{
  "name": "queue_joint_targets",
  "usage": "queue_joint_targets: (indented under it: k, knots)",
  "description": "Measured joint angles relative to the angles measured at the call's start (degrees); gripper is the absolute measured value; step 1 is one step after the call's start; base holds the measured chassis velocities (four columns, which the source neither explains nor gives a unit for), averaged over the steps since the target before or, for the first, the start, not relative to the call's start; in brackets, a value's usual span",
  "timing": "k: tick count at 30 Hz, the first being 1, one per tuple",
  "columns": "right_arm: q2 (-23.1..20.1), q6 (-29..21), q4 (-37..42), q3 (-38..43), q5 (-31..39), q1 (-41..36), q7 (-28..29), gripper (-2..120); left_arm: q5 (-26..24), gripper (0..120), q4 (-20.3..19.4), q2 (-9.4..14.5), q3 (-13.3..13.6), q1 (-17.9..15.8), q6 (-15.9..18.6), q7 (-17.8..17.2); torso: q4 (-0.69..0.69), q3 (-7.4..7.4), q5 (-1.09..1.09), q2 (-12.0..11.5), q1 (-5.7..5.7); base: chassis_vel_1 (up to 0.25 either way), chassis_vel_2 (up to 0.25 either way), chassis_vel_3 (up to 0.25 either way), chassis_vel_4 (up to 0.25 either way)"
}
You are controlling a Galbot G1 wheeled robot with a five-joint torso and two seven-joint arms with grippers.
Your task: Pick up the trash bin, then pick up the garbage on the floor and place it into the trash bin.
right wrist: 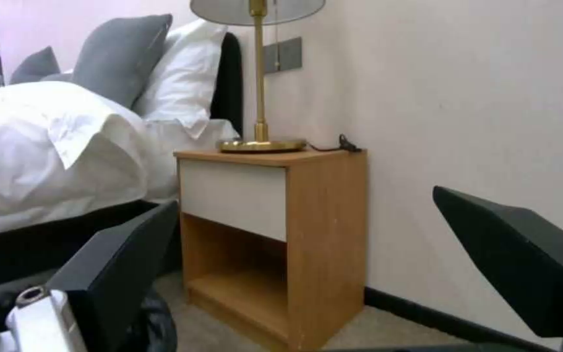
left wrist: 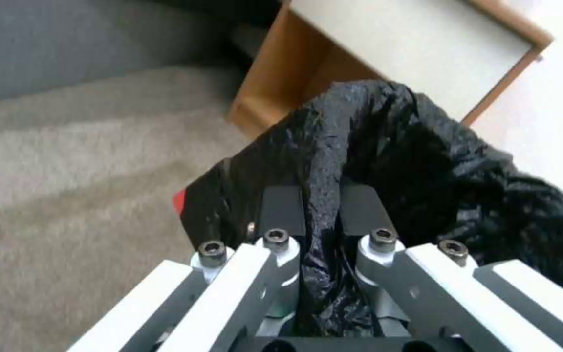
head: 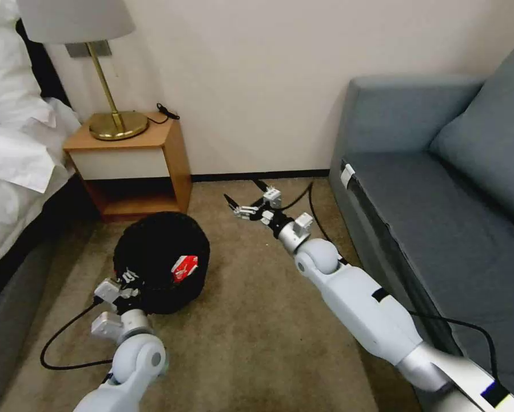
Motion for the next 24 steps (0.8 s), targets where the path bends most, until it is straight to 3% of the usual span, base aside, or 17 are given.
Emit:
queue_joint_targets:
  k: [3,6,9,13,15,17,19,21,24]
  knots:
    - [-0.12,0.1,0.05,0.3,-0.05,-0.39,-0.41,100,-0.63,7,0.49,-0.19,0.25,-0.89,0.69,-0.46,0.0,0.0,0.01,0.0,0.0,0.0,0.0,0.0,0.0]
    - [-0.1,0.19,0.17,0.6,-0.11,-0.58,-0.58,100,-1.06,14,0.49,-0.31,0.52,-1.83,1.93,-1.43,-0.01,0.0,0.0,0.0,0.0,0.0,0.0,0.0,0.0]
    - [-0.05,0.17,0.44,0.71,-0.25,-0.72,-0.57,100,-1.21,29,-0.16,0.11,0.49,-2.03,3.4,-2.53,0.0,0.0,-0.01,0.0,0.0,0.0,0.0,0.0,0.0]
    - [-0.03,0.01,0.7,0.58,-0.28,-0.84,0.12,100,-0.76,39,-1.02,1.14,-0.07,-1.42,3.97,-2.69,0.0,0.0,0.0,0.0,0.0,0.0,0.0,0.0,0.0]
    - [0.04,-0.33,1.04,0.09,-0.29,-0.89,2.3,100,1.53,51,-1.93,2.36,-0.8,-0.28,4.28,-2.78,0.0,0.0,0.0,0.0,0.0,0.0,0.0,0.0,0.0]
    - [0.05,-0.38,1.08,0.05,-0.29,-0.89,2.5,100,1.85,51,-1.98,2.45,-0.85,-0.19,4.28,-2.78,0.0,0.0,0.0,0.0,0.0,0.0,0.0,0.0,0.0]
    - [0.27,-1.12,1.49,-0.13,-0.33,-0.93,4.81,100,6.52,66,-2.1,3.3,-1.16,0.67,4.02,-2.7,0.01,0.0,-0.01,0.0,0.0,0.0,0.0,0.0,0.0]
    - [0.33,-1.35,1.62,-0.14,-0.35,-0.97,5.47,100,7.91,67,-2.15,3.53,-1.19,0.87,3.88,-2.66,0.01,0.0,-0.02,0.0,0.0,0.0,0.0,0.0,0.0]
    - [0.23,-6.67,6.06,-0.46,-0.29,-2.38,18.73,100,25.57,84,-2.89,6.55,-1.04,2.85,1.04,-1.96,0.01,0.0,-0.02,0.0,0.0,0.0,0.0,0.0,0.0]
